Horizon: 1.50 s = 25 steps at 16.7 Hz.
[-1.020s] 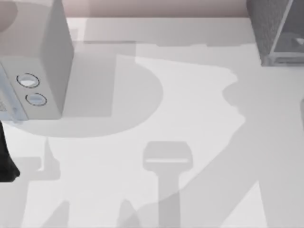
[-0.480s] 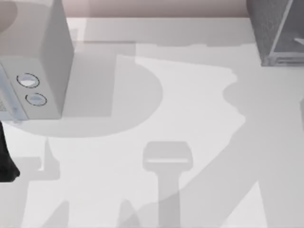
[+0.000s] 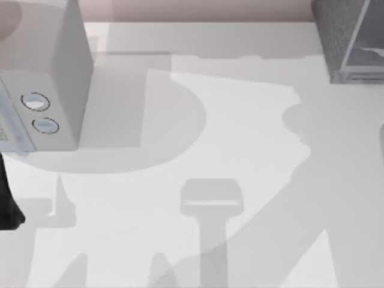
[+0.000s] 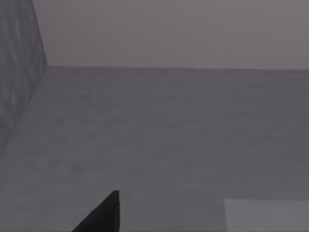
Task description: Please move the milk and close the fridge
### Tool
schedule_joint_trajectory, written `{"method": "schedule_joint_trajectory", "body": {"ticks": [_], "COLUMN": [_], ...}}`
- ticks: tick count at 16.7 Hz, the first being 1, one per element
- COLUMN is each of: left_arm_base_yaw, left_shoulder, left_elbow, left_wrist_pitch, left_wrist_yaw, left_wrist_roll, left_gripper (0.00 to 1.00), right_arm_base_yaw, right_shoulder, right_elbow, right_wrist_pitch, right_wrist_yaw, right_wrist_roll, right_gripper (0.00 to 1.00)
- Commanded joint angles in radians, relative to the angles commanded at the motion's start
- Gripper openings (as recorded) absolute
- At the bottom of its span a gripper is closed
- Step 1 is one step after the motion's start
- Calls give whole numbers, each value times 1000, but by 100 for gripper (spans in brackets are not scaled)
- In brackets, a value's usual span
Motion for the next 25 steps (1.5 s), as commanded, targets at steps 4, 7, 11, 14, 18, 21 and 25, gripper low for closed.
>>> {"method": "schedule_joint_trajectory", "body": {"ticks": [4, 7, 11, 14, 18, 21, 25], "left_arm_base_yaw": [0, 0, 0, 0, 0, 0, 0], "left_shoulder": [0, 0, 0, 0, 0, 0, 0], "left_elbow": [0, 0, 0, 0, 0, 0, 0], "left_wrist_pitch": [0, 0, 0, 0, 0, 0, 0], "left_wrist_yaw": [0, 0, 0, 0, 0, 0, 0], "left_wrist_roll": [0, 0, 0, 0, 0, 0, 0], "left_gripper": [100, 100, 100, 100, 100, 100, 100], "right_arm_base_yaw": [2, 7, 30, 56, 96, 129, 168], "right_shoulder": [-1, -63, -294, -575, -1076, -1468, -1872], "right_elbow": [0, -45, -197, -358, -617, -825, -1089], "right_wrist_pitch": [0, -19, -80, -143, -240, -318, -420], "right_wrist_yaw": [0, 8, 32, 56, 94, 125, 165], "right_wrist_roll": [0, -1, -1, 3, 17, 29, 42], "right_gripper": [100, 100, 100, 100, 100, 100, 100]}}
